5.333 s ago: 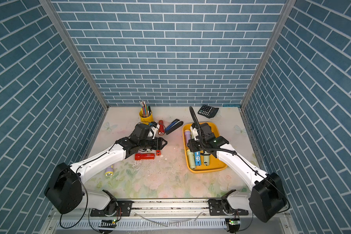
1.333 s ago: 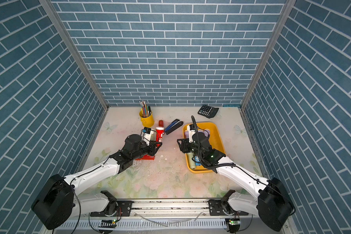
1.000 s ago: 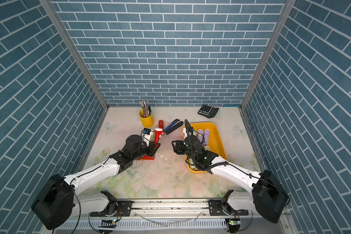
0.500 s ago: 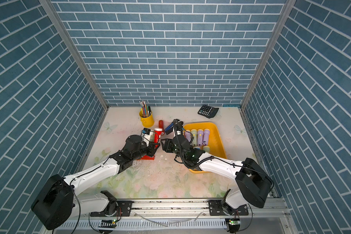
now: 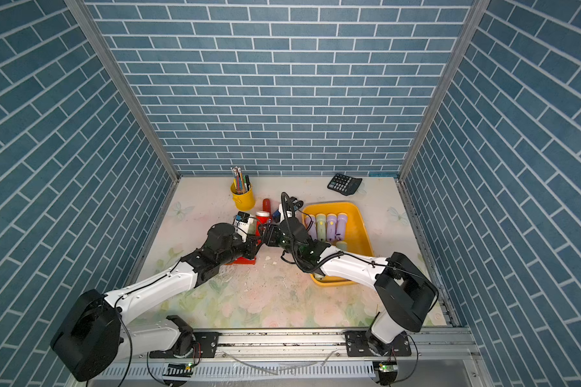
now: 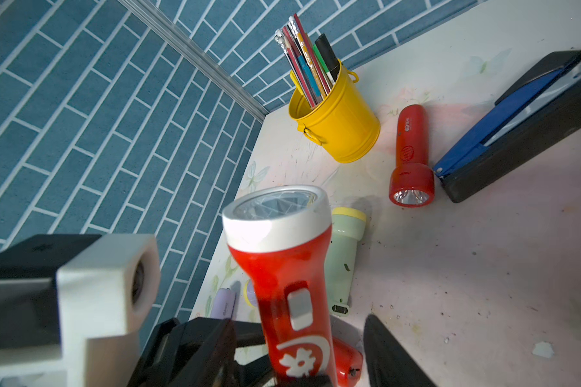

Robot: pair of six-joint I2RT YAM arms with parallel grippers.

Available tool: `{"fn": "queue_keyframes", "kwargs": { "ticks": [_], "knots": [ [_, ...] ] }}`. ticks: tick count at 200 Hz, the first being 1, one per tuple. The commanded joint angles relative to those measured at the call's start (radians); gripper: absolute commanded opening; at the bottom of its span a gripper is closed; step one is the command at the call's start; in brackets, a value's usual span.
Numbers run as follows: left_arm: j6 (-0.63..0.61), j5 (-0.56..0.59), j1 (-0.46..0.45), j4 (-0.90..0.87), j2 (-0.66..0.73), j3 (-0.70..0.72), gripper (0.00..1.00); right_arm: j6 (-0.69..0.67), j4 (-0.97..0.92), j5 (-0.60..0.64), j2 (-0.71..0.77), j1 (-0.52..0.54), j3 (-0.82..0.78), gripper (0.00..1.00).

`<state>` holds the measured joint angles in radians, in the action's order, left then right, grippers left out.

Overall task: Put the flashlights into the storage boxes
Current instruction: Place the flashlight at the storage box.

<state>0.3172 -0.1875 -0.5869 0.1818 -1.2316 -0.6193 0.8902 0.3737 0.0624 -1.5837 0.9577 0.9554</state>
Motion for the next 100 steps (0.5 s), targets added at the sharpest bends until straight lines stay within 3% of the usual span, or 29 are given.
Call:
{"fn": "queue_keyframes", "kwargs": {
  "ticks": [1,57,100],
  "knots": [
    [-0.014,-0.028,-0.002,0.055,0.026,0.004,0.17,-0.004,0.037,-0.019,-0.026,0.004,0.054,0.60],
    [-0.006,-0.065,-0.002,0.108,0.025,0.024,0.17,-0.002,0.076,-0.039,-0.067,-0.005,0.078,0.53],
    [-0.003,-0.069,-0.002,0.116,0.016,0.026,0.17,-0.012,0.110,-0.076,-0.077,-0.011,0.084,0.34]
  ]
}}
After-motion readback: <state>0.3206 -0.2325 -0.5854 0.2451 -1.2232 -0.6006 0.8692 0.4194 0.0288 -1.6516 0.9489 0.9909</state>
